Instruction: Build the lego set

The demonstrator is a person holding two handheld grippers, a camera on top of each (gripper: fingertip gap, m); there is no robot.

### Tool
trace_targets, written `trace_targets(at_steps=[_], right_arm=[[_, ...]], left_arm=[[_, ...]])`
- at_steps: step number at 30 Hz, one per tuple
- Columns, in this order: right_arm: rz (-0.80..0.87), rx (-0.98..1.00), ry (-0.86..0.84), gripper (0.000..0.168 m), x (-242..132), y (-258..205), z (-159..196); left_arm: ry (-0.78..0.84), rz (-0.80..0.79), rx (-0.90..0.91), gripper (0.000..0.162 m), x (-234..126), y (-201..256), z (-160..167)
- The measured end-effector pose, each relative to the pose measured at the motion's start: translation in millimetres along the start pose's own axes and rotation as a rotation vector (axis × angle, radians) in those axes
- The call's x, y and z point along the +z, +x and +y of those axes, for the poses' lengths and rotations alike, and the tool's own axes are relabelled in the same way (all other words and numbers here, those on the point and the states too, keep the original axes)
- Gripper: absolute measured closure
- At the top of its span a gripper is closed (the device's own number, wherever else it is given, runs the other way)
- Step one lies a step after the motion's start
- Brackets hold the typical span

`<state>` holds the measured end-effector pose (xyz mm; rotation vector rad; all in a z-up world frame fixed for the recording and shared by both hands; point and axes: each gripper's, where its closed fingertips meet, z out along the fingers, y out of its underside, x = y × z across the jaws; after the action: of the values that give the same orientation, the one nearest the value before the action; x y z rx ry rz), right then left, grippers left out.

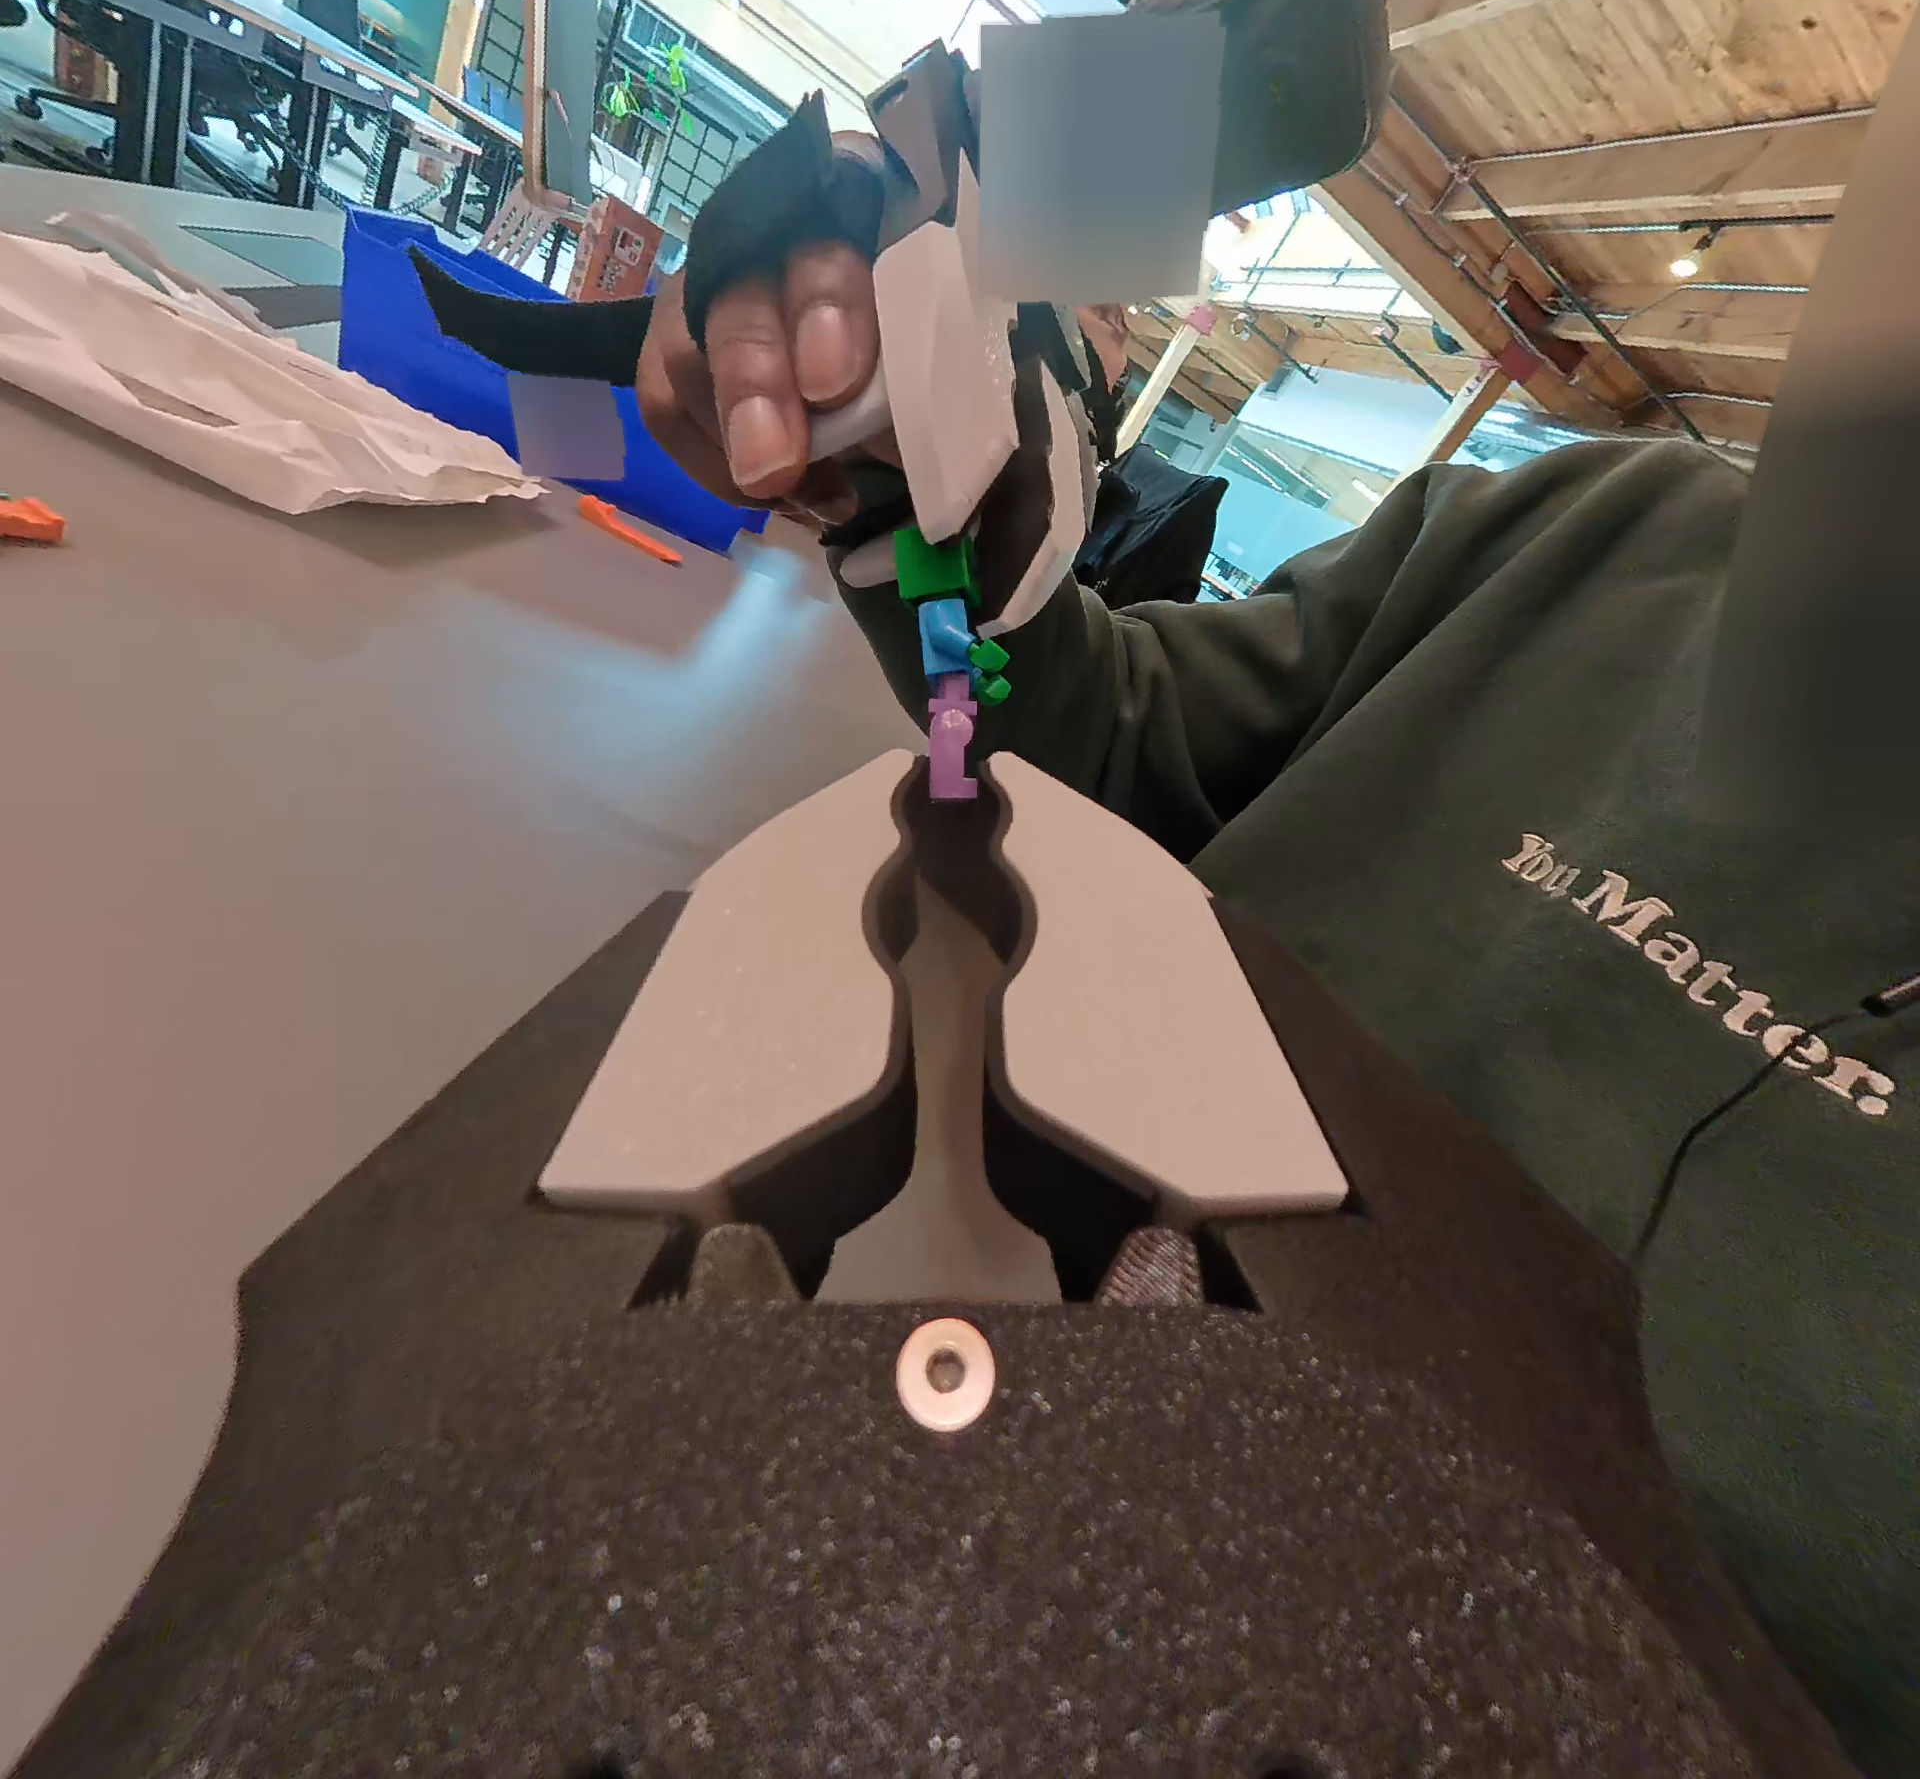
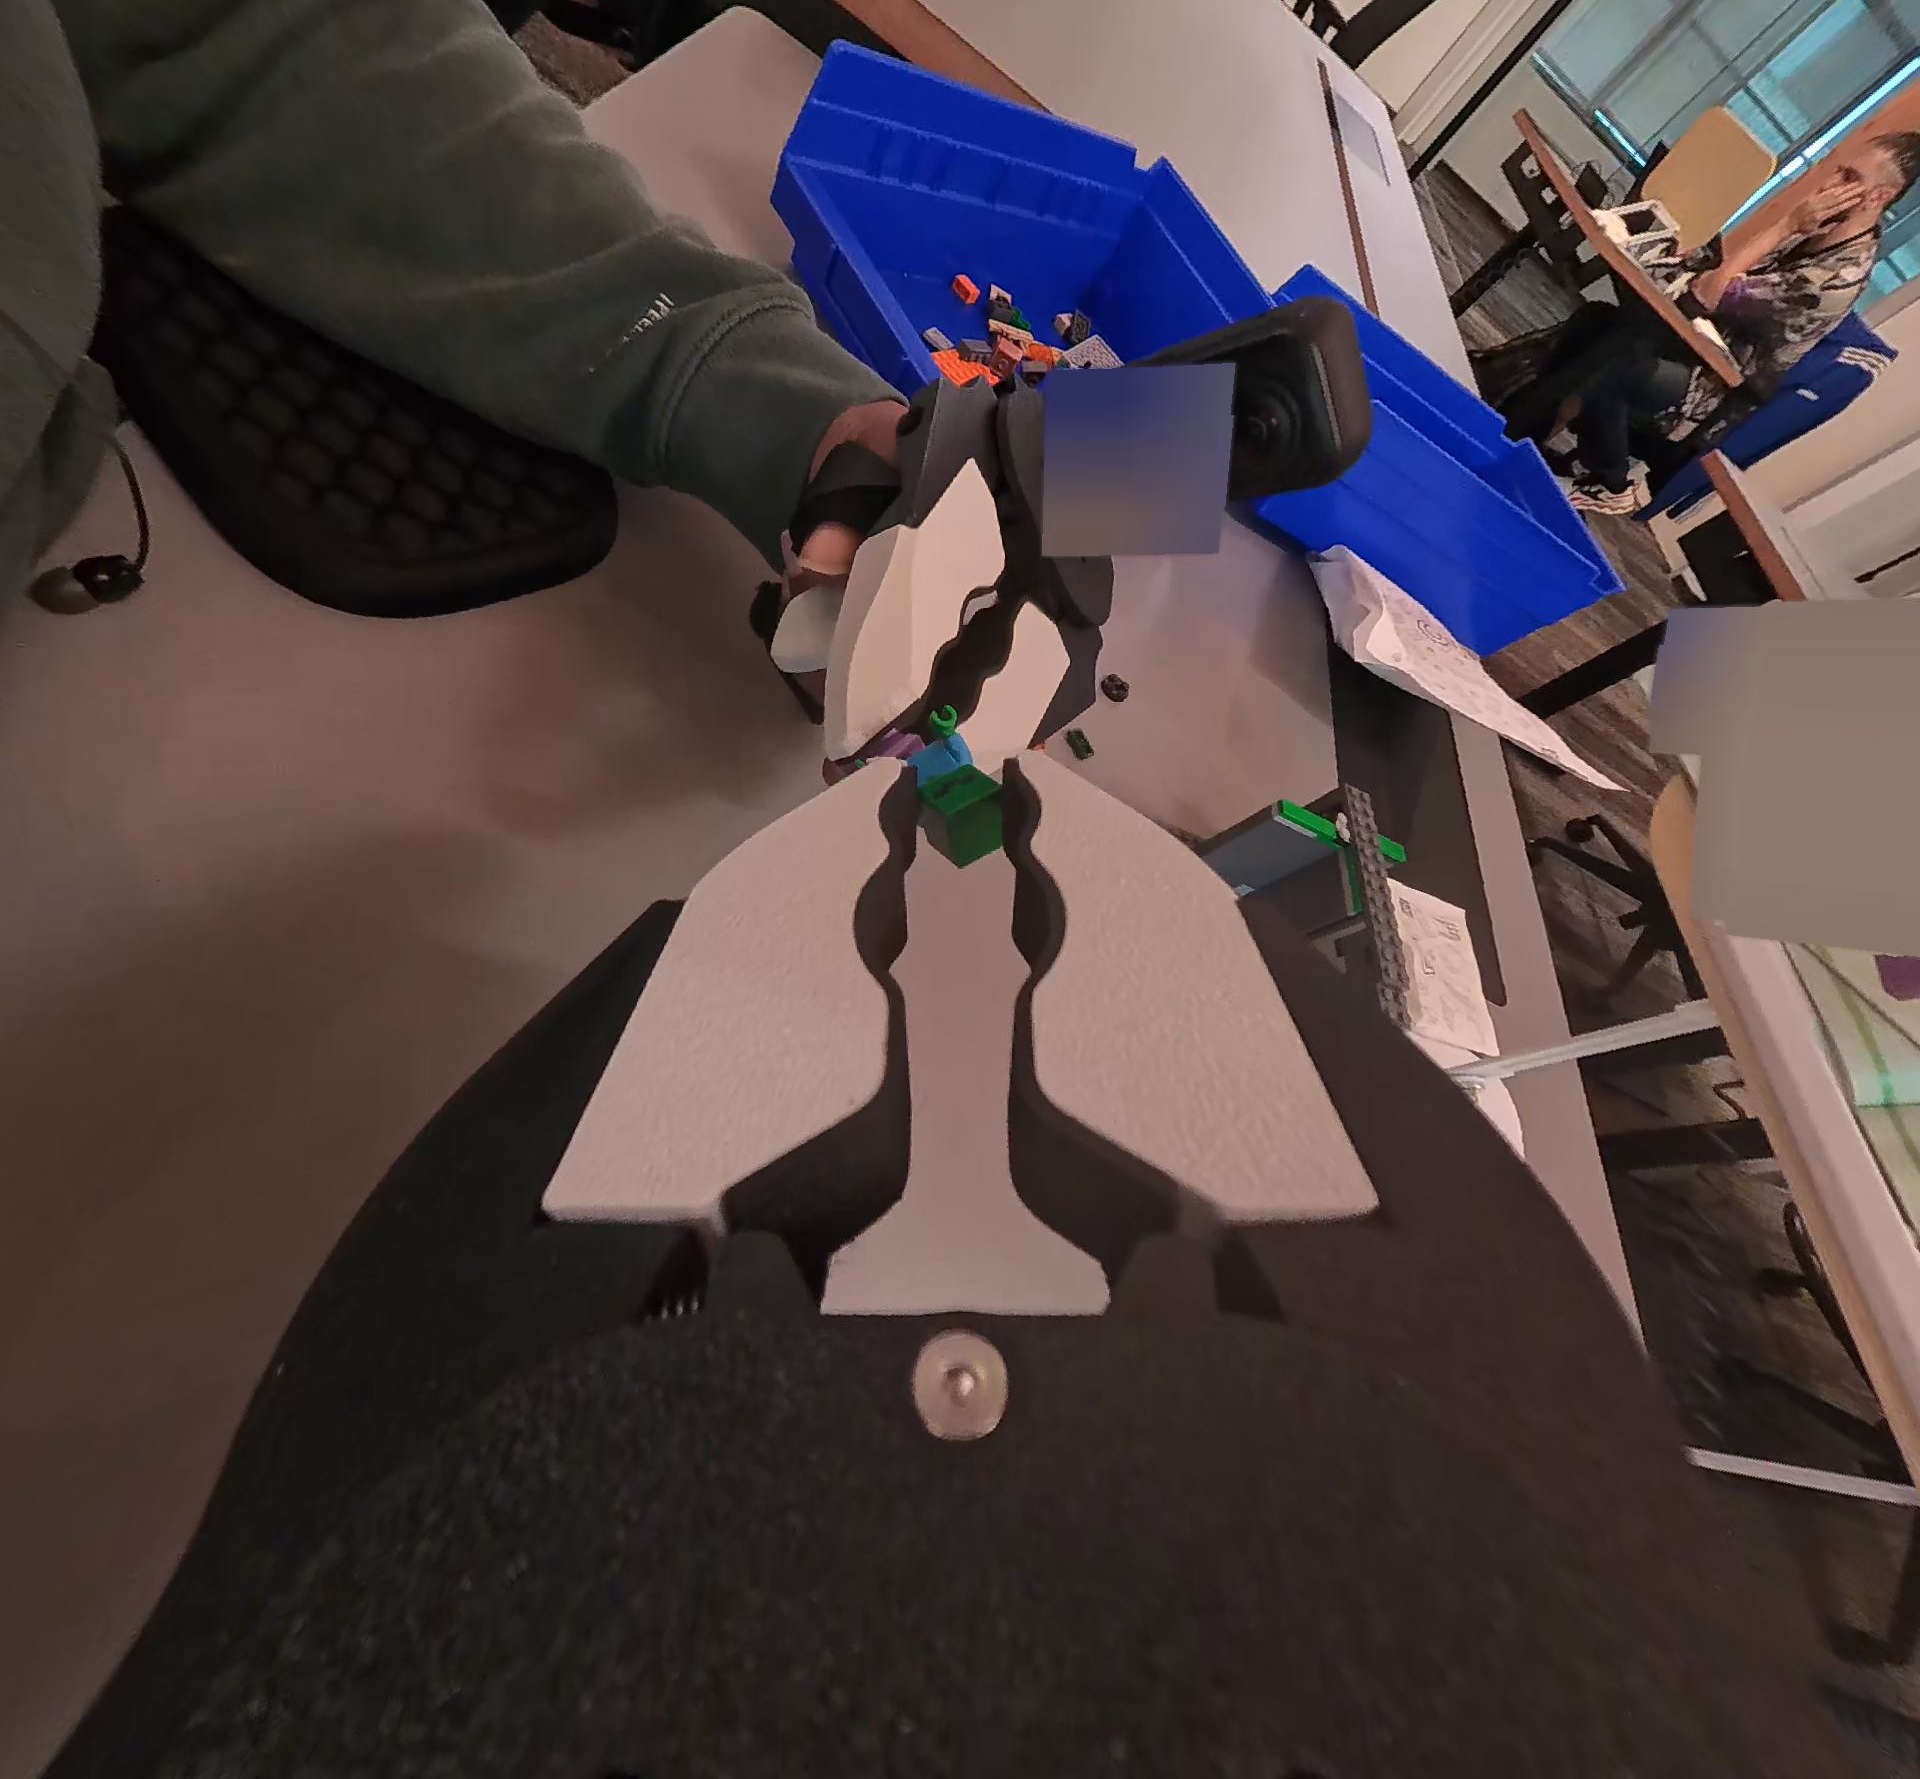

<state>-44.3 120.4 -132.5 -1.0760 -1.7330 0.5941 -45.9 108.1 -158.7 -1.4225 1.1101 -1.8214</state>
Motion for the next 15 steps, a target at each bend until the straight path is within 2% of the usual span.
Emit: trace_targets(at_steps=[9,15], right_arm=[[-0.087,0.0,0.014,0.153,0,-15,-7],[-0.088,-0.034,-0.006,0.154,0,-18,-8]], left_arm=[[-0.06,0.068,0.027,0.155,5,12,10],[-0.074,0.07,0.051,0.155,6,15,10]])
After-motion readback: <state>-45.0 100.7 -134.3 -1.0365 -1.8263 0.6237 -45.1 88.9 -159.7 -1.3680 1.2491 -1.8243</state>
